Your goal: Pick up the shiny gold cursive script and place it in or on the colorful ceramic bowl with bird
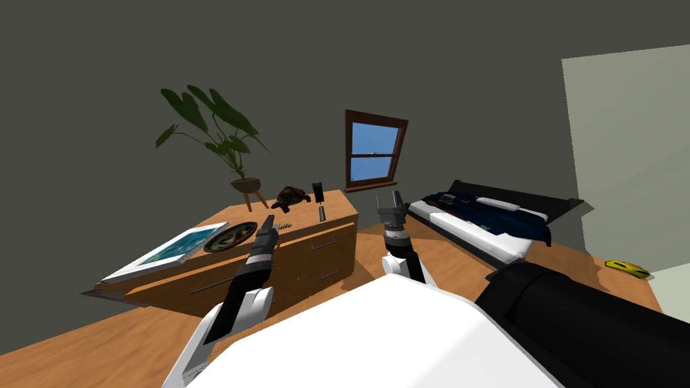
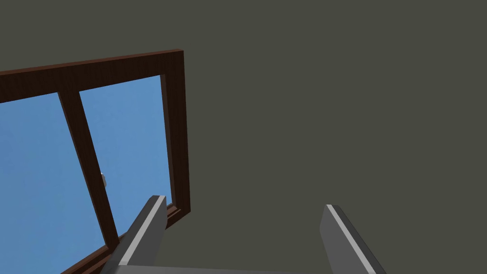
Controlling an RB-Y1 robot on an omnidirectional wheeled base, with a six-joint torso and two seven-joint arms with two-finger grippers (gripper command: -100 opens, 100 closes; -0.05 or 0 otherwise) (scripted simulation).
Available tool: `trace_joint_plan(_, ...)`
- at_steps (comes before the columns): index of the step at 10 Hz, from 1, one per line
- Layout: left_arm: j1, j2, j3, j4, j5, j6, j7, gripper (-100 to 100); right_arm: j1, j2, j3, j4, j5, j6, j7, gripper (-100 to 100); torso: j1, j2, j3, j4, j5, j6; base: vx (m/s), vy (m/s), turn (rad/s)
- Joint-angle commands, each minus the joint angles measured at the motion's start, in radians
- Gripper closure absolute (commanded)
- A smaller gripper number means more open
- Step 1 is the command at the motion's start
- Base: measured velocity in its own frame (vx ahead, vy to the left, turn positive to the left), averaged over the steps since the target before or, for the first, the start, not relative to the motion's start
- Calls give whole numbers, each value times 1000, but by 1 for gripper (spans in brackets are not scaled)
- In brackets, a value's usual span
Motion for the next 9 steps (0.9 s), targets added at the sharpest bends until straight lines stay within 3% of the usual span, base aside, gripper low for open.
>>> trace_joint_plan(1, -50, 9, 4, 37, 9, 50, 7, -100, 0, 0, 0, 0, 0, 0, 0, 0, 0, 0, 0, 0, 0, 0, -55, 23, 15)
trace_joint_plan(9, -263, 36, 20, 150, 40, 239, 36, -100, 0, 0, 0, 0, 0, 0, 0, 0, 0, -1, -1, 0, 0, 0, -53, 24, 9)
